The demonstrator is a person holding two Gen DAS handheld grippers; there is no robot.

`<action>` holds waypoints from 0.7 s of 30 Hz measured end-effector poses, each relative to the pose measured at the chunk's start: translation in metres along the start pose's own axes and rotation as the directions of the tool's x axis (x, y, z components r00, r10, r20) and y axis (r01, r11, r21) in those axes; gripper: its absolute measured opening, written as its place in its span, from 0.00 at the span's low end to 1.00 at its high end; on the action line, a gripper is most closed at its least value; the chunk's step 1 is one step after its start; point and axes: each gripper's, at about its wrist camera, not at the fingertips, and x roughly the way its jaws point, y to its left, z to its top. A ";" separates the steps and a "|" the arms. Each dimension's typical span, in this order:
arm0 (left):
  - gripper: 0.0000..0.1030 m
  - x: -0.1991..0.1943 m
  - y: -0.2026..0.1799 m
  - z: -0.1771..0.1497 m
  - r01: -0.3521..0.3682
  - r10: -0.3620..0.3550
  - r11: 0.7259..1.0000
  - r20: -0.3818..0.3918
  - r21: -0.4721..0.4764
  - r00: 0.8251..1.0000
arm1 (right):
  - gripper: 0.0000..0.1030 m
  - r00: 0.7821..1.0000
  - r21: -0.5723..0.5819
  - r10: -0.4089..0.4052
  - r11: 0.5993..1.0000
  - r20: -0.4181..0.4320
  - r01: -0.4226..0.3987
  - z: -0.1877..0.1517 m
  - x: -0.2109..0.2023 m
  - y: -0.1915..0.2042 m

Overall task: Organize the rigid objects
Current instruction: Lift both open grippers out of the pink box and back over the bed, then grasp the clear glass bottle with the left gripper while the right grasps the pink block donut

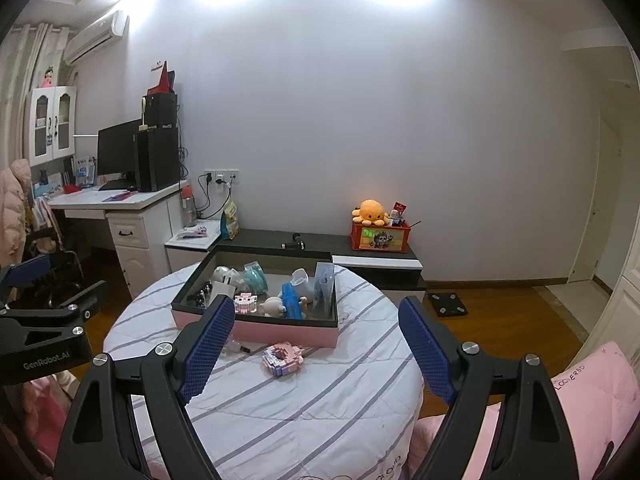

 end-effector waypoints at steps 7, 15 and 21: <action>1.00 0.018 -0.001 0.004 0.014 -0.014 1.000 -0.020 0.000 1.000 | 0.83 0.999 -0.011 -0.022 1.000 -0.033 0.021 0.001 0.019 -0.001; 1.00 0.072 -0.003 0.002 0.052 -0.051 0.999 -0.139 0.002 0.989 | 0.83 0.989 -0.045 -0.028 0.999 -0.146 0.021 -0.007 0.071 0.006; 1.00 0.122 -0.007 -0.015 0.061 -0.058 0.998 -0.263 0.002 0.963 | 0.83 0.967 -0.064 -0.027 0.998 -0.255 0.011 -0.023 0.120 0.012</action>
